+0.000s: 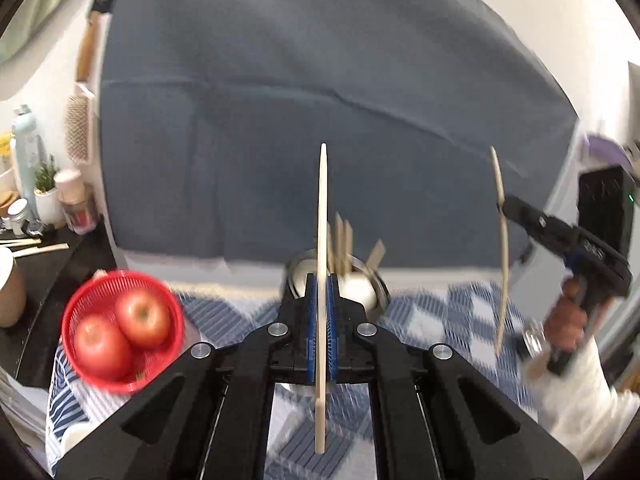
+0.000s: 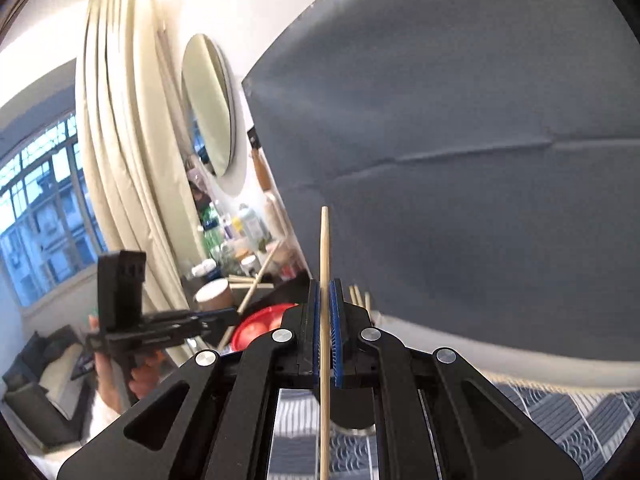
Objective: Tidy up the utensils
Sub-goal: 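Lift both chopsticks and drop them into the black holder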
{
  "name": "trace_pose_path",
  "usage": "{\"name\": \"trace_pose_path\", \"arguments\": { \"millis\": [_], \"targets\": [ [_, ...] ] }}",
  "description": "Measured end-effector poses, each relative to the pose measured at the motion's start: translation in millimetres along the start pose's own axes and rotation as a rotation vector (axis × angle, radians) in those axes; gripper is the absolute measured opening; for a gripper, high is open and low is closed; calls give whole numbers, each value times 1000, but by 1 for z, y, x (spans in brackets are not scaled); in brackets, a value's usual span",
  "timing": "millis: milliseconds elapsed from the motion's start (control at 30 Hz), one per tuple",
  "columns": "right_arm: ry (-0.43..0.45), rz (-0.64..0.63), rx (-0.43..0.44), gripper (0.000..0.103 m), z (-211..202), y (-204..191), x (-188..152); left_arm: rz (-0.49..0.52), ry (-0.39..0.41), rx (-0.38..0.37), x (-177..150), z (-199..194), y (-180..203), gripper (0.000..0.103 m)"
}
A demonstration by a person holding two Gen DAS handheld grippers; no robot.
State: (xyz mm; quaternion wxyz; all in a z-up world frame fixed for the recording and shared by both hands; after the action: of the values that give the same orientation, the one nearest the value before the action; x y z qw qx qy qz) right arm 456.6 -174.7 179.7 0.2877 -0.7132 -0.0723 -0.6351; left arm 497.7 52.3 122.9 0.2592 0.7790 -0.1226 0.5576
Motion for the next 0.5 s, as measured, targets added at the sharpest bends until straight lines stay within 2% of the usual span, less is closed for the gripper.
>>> {"name": "trace_pose_path", "arguments": {
  "millis": [67, 133, 200, 400, 500],
  "targets": [
    [49, -11, -23, 5, 13, 3, 11, -61, 79, -5, 10, 7, -4, 5],
    [108, -12, -54, 5, 23, 7, 19, -116, 154, -50, 18, 14, -4, 5],
    [132, 13, -54, 5, 37, 9, 22, -126, 196, -60, 22, 23, 0, 5],
    [162, 13, -26, 5, 68, 12, 21, -146, 226, -114, 23, 58, 11, 5],
    [167, 22, 20, 5, 94, 7, 17, -131, 210, -96, 17, 75, 9, 5]
  ]
}}
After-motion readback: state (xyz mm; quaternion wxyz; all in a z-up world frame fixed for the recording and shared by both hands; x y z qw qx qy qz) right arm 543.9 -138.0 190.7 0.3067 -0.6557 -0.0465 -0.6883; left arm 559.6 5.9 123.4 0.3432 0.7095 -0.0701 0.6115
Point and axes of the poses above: each gripper's, at about its wrist camera, not at the fingertips, and z roughly the way its jaws point, y to its right, x to its top, the point moved 6 cm from there along z, roughly the way its jaws point, and after that the axes turned 13 degrees about y, right-handed, at the moved point
